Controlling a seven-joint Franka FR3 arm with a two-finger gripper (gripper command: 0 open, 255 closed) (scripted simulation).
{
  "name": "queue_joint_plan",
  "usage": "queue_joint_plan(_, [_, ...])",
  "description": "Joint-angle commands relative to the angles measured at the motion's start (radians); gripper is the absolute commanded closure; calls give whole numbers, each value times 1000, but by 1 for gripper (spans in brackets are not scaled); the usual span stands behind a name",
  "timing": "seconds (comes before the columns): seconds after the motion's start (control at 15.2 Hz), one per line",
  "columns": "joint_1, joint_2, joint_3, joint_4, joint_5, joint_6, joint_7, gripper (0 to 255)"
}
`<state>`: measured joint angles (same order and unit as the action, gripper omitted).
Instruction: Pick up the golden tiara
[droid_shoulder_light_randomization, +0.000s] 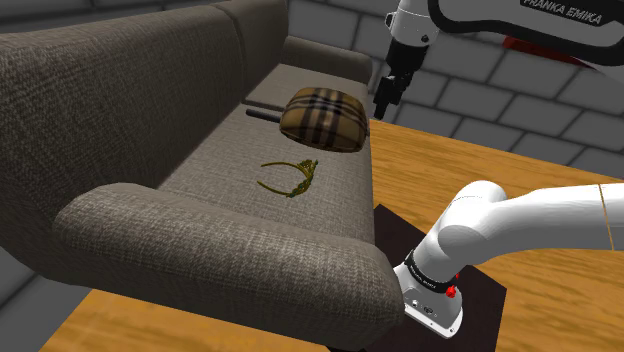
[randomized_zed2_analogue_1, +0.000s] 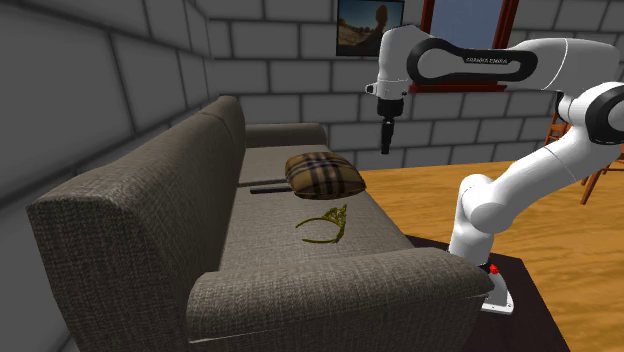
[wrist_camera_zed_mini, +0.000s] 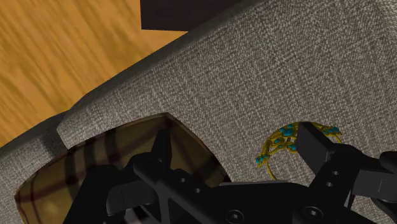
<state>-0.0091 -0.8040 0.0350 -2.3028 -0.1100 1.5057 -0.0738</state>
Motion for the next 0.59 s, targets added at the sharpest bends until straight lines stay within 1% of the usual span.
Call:
queue_joint_plan(0.0, [0,0,0,0,0,0,0,0])
queue_joint_plan(0.53, [8,149,15,-119,63,274,81,0])
